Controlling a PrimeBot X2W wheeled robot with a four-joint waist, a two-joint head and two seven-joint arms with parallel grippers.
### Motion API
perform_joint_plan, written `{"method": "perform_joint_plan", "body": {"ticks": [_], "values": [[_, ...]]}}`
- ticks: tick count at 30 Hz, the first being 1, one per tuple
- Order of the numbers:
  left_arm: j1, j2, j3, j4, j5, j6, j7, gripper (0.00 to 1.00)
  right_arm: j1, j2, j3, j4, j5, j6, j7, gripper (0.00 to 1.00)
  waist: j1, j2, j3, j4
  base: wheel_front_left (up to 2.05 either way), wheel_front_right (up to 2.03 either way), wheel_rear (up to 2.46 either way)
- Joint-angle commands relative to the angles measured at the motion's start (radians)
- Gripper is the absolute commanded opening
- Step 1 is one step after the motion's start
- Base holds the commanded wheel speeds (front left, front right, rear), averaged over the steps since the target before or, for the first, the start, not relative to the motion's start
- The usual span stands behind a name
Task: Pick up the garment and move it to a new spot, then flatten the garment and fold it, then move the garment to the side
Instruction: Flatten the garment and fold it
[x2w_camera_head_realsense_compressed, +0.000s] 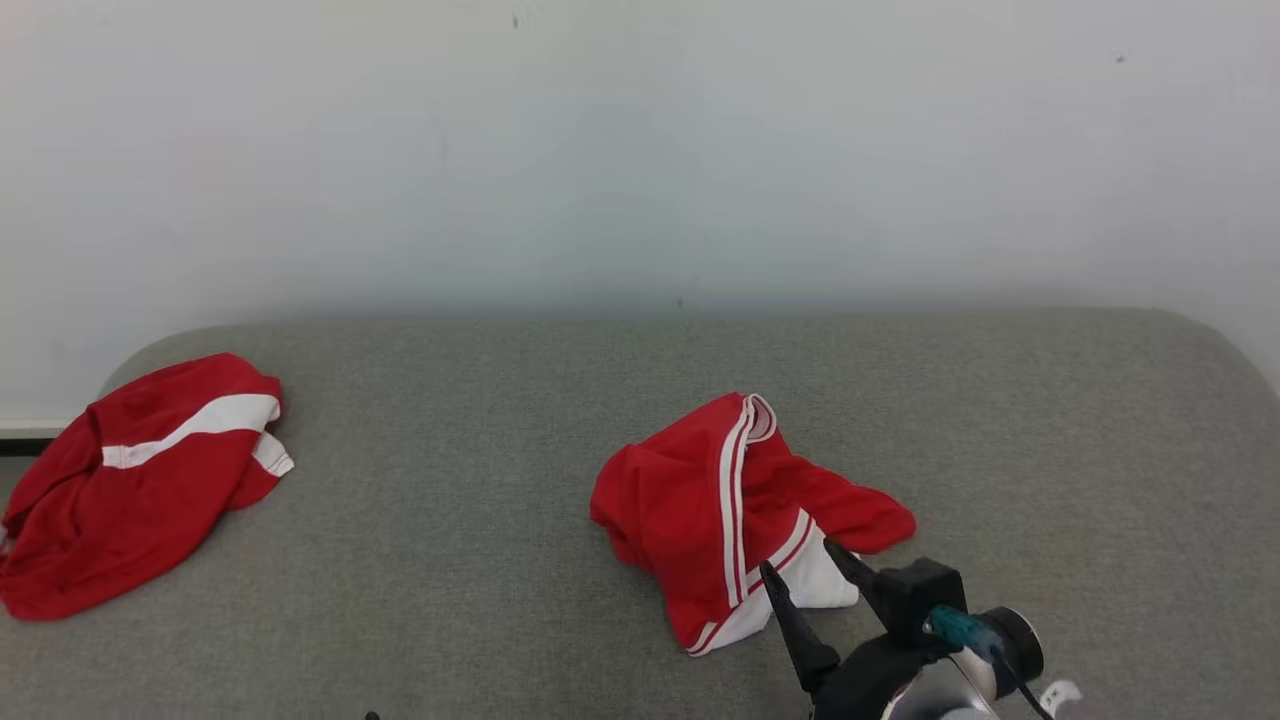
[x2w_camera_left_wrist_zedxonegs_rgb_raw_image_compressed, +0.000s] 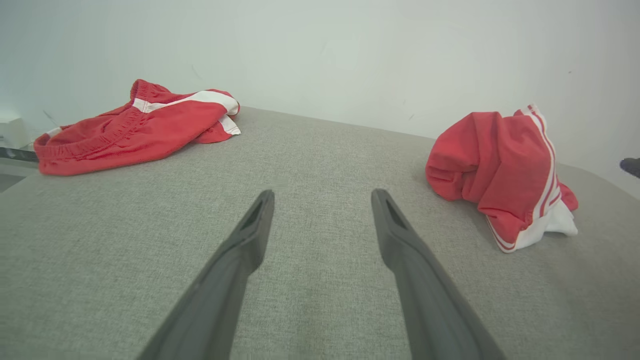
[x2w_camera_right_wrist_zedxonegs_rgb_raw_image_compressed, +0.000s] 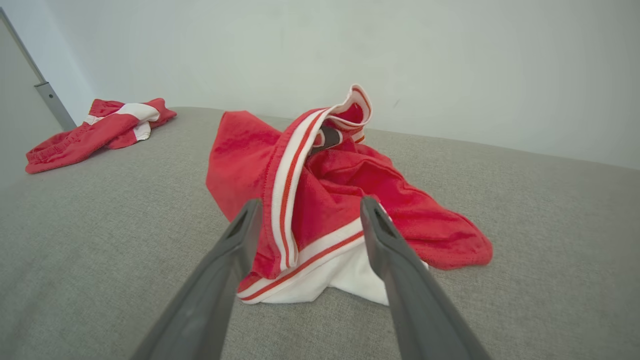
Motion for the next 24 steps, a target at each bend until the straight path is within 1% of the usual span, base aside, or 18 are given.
{"method": "perform_joint_plan", "body": {"ticks": [1, 5, 11, 17, 23, 24], "values": [[-0.013, 0.004, -0.008, 0.001, -0.009, 0.001, -0.004, 1.0, -0.038, -0.002, 0.009, 0.029, 0.012, -0.003, 0.009, 1.0, 0.0, 0.0, 0.014, 0.046, 0.0, 0.0, 0.0], [-0.023, 0.007, -0.03, 0.007, -0.012, 0.001, -0.004, 1.0, -0.113, -0.002, 0.024, 0.142, 0.074, -0.003, 0.026, 1.0, 0.0, 0.0, 0.03, 0.102, 0.0, 0.0, 0.0], [-0.032, 0.01, -0.043, 0.016, -0.016, 0.001, -0.004, 1.0, -0.192, -0.001, 0.056, 0.291, 0.11, -0.003, 0.019, 1.0, 0.0, 0.0, 0.046, 0.166, 0.0, 0.0, 0.0], [-0.027, 0.011, -0.04, 0.02, -0.017, 0.001, -0.004, 1.0, -0.22, -0.002, 0.117, 0.366, 0.164, -0.003, -0.01, 1.0, 0.0, 0.0, 0.049, 0.185, 0.0, 0.0, 0.0], [-0.018, 0.014, -0.035, 0.02, -0.021, 0.001, -0.004, 1.0, -0.259, -0.002, 0.184, 0.42, 0.21, -0.003, -0.021, 1.0, 0.0, 0.0, 0.047, 0.176, 0.0, 0.0, 0.0], [-0.017, 0.014, -0.035, 0.021, -0.021, 0.001, -0.004, 1.0, -0.268, -0.002, 0.197, 0.426, 0.22, -0.003, -0.019, 0.66, 0.0, 0.0, 0.046, 0.174, 0.0, 0.0, 0.0]]}}
